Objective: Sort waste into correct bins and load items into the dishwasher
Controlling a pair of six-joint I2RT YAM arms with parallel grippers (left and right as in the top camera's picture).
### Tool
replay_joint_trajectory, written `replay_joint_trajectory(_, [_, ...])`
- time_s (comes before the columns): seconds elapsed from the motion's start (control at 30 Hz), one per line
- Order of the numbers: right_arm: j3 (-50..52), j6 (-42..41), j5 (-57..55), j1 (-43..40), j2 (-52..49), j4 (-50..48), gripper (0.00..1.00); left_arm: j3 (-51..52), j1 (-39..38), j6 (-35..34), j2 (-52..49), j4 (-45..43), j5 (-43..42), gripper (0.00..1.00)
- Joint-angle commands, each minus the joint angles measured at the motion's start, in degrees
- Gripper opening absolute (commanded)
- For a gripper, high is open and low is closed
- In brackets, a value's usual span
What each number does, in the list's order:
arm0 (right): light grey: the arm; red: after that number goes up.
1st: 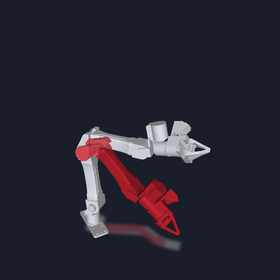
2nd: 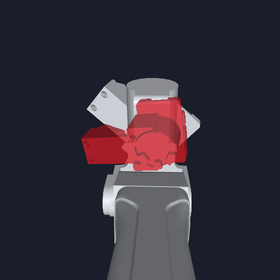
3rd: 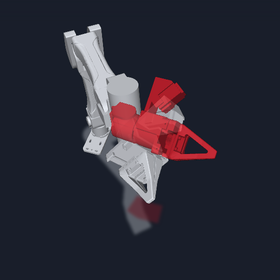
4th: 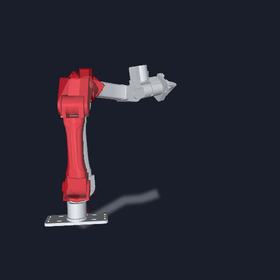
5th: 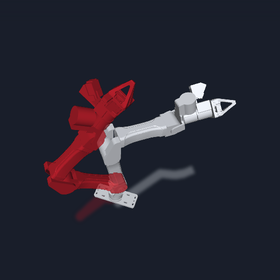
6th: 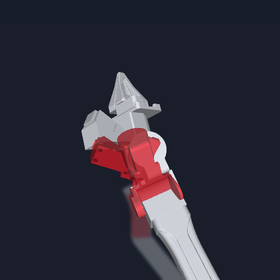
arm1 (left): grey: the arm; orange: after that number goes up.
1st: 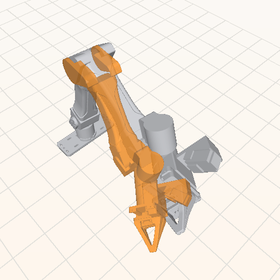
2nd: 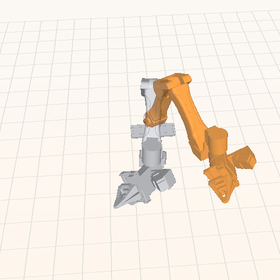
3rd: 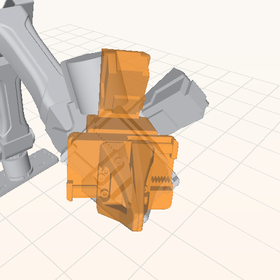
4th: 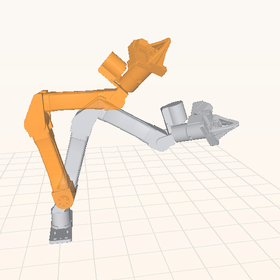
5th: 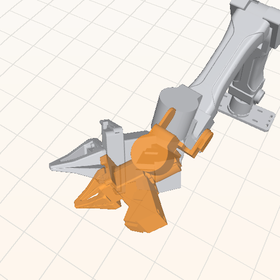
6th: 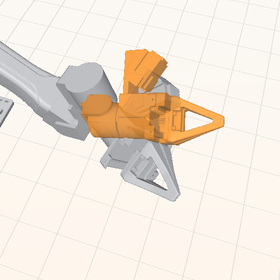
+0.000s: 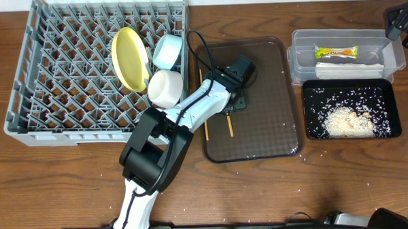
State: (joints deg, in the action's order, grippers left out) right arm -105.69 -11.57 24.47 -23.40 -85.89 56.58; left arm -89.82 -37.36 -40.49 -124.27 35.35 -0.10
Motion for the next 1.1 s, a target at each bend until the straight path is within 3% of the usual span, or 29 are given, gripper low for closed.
replay_joint_trajectory(0.0, [0.0, -0.6, 0.4, -0.6, -0.1, 0.1, 0.99, 0.2, -0.4, -0.8, -3.4, 0.2, -1.5, 0.33])
replay_joint_trajectory(0.1, [0.0, -0.6, 0.4, -0.6, -0.1, 0.1, 0.99, 0.2, -0.3, -0.8, -3.8, 0.2, -1.9, 0.11])
replay_joint_trajectory(0.13, [0.0, -0.6, 0.4, -0.6, -0.1, 0.1, 0.99, 0.2, -0.3, -0.8, -3.8, 0.1, -1.9, 0.08])
replay_joint_trajectory(0.3, [0.0, -0.6, 0.4, -0.6, -0.1, 0.1, 0.99, 0.0, -0.1, 0.5, -1.7, 0.5, -2.3, 0.07])
replay_joint_trajectory(0.57, [0.0, -0.6, 0.4, -0.6, -0.1, 0.1, 0.99, -0.6, 3.3, 13.5, 13.9, 1.9, 3.3, 0.07])
replay_joint_trajectory(0.73, [0.0, -0.6, 0.4, -0.6, -0.1, 0.1, 0.99, -0.6, 8.6, 22.6, 25.4, 4.8, 4.2, 0.07])
replay_joint_trajectory(0.83, [0.0, -0.6, 0.4, -0.6, -0.1, 0.1, 0.99, -0.6, 12.5, 27.2, 29.7, 8.4, 8.9, 0.08])
replay_joint_trajectory(0.97, [0.0, -0.6, 0.4, -0.6, -0.1, 0.1, 0.99, -0.5, 18.4, 32.6, 30.9, 11.9, 18.1, 0.08])
replay_joint_trajectory(1.07, [0.0, -0.6, 0.4, -0.6, -0.1, 0.1, 0.99, 0.5, 22.8, 36.3, 29.6, 10.9, 18.8, 0.07])
